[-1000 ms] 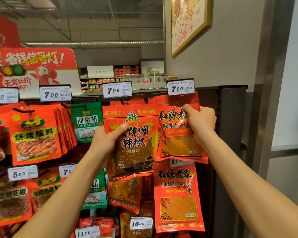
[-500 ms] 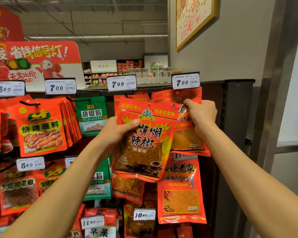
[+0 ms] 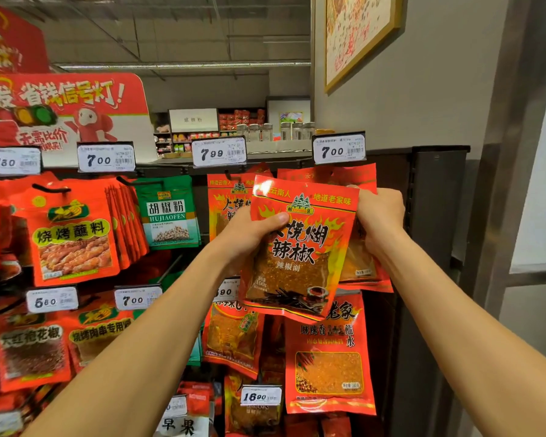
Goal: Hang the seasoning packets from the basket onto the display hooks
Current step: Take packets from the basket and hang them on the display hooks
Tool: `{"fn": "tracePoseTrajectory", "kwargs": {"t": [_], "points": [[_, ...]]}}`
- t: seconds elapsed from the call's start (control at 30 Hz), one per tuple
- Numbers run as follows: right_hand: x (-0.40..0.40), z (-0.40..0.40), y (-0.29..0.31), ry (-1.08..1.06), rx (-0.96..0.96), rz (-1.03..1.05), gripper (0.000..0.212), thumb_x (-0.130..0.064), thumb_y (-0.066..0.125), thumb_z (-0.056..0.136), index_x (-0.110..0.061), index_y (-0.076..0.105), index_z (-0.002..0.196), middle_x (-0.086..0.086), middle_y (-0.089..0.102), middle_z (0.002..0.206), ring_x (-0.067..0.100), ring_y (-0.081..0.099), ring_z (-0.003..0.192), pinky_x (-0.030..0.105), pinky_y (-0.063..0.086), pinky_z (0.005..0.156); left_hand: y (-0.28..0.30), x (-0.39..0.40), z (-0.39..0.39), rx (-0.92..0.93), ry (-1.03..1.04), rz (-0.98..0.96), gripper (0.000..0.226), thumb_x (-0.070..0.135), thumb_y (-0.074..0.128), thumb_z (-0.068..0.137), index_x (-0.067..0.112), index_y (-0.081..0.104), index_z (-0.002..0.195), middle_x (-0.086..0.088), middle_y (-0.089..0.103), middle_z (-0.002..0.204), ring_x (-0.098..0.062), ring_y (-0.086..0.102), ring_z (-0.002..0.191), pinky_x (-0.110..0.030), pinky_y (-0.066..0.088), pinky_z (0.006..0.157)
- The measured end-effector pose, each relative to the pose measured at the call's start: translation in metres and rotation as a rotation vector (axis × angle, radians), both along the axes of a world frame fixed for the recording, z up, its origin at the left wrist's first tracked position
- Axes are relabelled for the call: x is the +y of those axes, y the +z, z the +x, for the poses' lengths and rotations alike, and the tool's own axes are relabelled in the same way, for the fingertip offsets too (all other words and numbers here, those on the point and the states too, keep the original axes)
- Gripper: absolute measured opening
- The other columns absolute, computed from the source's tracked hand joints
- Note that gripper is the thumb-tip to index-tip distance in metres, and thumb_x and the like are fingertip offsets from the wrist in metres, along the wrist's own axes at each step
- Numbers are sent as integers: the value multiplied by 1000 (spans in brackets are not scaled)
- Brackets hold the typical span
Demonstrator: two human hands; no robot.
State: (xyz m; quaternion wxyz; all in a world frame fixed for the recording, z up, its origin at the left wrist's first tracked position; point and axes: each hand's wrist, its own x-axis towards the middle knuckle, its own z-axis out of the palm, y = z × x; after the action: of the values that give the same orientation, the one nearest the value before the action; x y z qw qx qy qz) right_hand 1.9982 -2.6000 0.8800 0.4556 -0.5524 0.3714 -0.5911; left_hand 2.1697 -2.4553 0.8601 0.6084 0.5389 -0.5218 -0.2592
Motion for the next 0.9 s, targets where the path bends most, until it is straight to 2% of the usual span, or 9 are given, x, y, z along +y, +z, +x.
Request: {"fn": "tracePoseTrajectory", "kwargs": {"t": [0.07, 0.17, 0.27, 0.4, 0.53, 0.63, 0.77, 0.9], "points": [[-3, -1, 0, -2, -2, -2, 22, -39, 75, 66, -33, 68, 45, -17, 58, 44, 6, 53, 48, 24, 39, 49, -1, -3, -3, 18, 7, -9, 39, 23, 73, 91, -5, 64, 117, -28, 69, 118, -44, 66, 111, -55, 52, 101], [-9, -2, 3, 9, 1, -1, 35, -35, 73, 70, -32, 61, 37, -17, 54, 41, 9, 51, 50, 23, 37, 48, 1, -9, -9, 25, 7, -10, 36, 22, 72, 92, -3, 65, 115, -20, 72, 108, -36, 69, 103, -47, 55, 94], [-16, -2, 7, 13, 0, -1, 40, -31, 70, 74, -25, 57, 36, -14, 59, 45, 10, 54, 53, 24, 39, 48, 5, -14, -13, 50, 3, -33, 22, 20, 71, 93, 4, 68, 107, -14, 70, 102, -30, 68, 97, -49, 54, 95], [-23, -2, 5, 52, 14, 5, 34, -35, 69, 68, -27, 58, 36, -12, 61, 49, 13, 58, 58, 25, 40, 50, 2, -16, -11, 36, 17, -44, 30, 22, 72, 92, 0, 65, 111, -18, 67, 102, -32, 66, 96, -54, 52, 98], [-28, -1, 5, 134, 44, -18, 25, -45, 76, 68, -26, 70, 52, -4, 74, 67, 21, 73, 75, 40, 58, 70, 0, -15, -5, 50, 15, -32, 15, 22, 72, 91, 11, 70, 101, -8, 74, 97, -27, 72, 93, -43, 58, 88], [-31, -1, 9, 157, 54, -14, 44, -62, 76, 70, -19, 77, 75, -2, 77, 73, 24, 76, 77, 49, 61, 83, 2, -16, -4, 61, 12, -22, 13, 22, 73, 91, 12, 71, 101, -11, 75, 99, -31, 72, 96, -44, 58, 89], [-35, -3, 12, 133, 70, -10, 52, -69, 76, 71, -18, 74, 75, -1, 77, 72, 24, 76, 74, 45, 61, 79, 2, -17, -4, 63, 22, -18, 34, 22, 72, 92, -2, 65, 115, -26, 69, 118, -43, 67, 109, -54, 54, 99], [-39, 2, 19, 49, 142, -78, 47, -63, 75, 79, -17, 73, 72, -4, 75, 68, 18, 74, 71, 34, 54, 65, 4, -21, -3, 66, 41, -6, 39, 22, 73, 91, -3, 63, 119, -30, 66, 120, -46, 65, 112, -59, 49, 102]]}}
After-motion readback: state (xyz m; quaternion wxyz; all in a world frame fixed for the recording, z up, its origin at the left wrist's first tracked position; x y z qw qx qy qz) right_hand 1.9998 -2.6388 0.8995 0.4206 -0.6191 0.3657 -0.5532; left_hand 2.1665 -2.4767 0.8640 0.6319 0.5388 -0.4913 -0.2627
